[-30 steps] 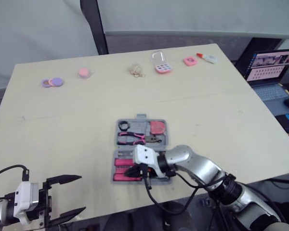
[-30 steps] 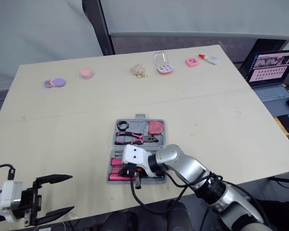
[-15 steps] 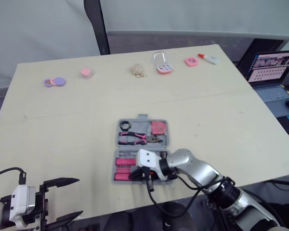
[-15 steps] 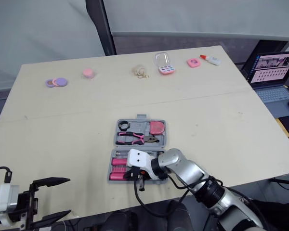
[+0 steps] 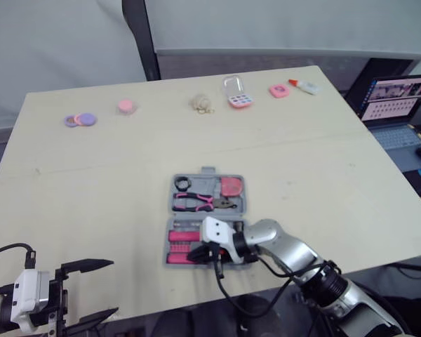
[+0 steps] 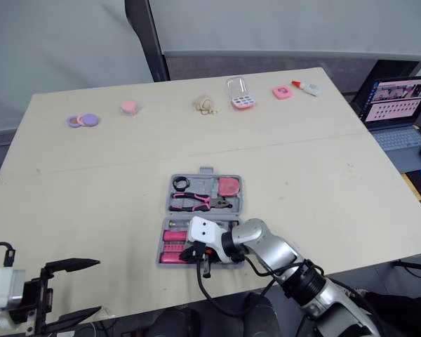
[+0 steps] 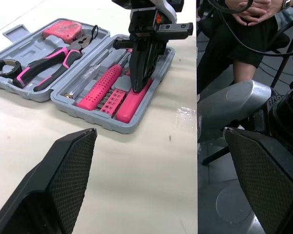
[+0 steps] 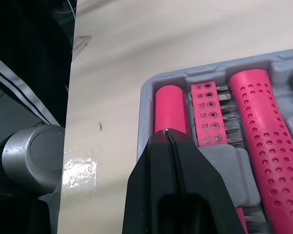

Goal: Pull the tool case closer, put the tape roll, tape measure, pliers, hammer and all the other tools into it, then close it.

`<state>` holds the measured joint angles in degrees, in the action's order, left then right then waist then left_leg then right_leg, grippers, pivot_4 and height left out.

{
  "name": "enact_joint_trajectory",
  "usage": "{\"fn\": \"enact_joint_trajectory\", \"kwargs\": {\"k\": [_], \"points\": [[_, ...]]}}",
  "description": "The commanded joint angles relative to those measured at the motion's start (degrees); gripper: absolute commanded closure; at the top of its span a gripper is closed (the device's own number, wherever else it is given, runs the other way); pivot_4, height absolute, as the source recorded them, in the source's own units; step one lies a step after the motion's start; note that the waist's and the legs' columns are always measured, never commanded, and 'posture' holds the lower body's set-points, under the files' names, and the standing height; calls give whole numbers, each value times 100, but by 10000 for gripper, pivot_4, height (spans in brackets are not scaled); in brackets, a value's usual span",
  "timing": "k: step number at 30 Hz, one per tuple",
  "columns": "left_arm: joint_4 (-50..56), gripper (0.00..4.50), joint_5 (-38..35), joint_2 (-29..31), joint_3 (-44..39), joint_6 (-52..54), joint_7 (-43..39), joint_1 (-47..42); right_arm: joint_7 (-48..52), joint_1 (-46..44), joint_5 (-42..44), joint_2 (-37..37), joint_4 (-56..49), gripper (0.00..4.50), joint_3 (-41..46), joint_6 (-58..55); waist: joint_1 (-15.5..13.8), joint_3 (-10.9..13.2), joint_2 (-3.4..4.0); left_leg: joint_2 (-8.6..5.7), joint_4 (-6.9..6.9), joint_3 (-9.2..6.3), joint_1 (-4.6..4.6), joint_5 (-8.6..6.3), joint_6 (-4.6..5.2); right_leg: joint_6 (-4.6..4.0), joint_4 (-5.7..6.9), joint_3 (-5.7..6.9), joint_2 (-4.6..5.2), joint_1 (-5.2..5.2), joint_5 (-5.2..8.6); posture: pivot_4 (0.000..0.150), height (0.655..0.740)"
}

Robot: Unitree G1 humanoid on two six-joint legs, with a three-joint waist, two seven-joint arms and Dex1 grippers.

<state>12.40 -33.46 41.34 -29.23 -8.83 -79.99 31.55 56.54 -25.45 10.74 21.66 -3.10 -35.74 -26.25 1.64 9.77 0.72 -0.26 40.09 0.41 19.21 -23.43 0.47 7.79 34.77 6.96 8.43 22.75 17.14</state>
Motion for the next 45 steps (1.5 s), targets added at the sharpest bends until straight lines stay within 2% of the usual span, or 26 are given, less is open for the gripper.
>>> {"fn": "enact_joint_trajectory", "kwargs": {"k": [1, 35, 42, 45], "points": [[-23, 0, -81, 51, -153, -64, -61, 32, 90, 126, -123, -11, 176, 44837, -52, -4, 1, -1, -1, 0, 0, 0, -1, 0, 0, 0, -1, 0, 0, -1, 0, 1500, 7400], [71, 0, -77, 71, -210, 35, -67, -53, -126, 747, -441, -341, 1145, 44837, 32, 519, 17, -29, -19, 7, -8, -7, -22, -1, -2, -7, -2, 6, -5, -17, 4, 1500, 7400], [102, 0, -60, 49, -211, 51, -43, -40, -254, 820, -649, -363, 1448, 44837, -39, 747, 17, -56, -18, 10, -18, -5, -47, -3, -5, -13, -2, 4, -7, -34, 7, 1500, 7400], [115, 0, -63, 41, -211, 45, -40, -30, -300, 827, -704, -370, 1560, 44837, -44, 802, 15, -56, -14, 14, -36, 1, -84, -7, -12, -22, -2, 1, -8, -60, 12, 1500, 7400]]}}
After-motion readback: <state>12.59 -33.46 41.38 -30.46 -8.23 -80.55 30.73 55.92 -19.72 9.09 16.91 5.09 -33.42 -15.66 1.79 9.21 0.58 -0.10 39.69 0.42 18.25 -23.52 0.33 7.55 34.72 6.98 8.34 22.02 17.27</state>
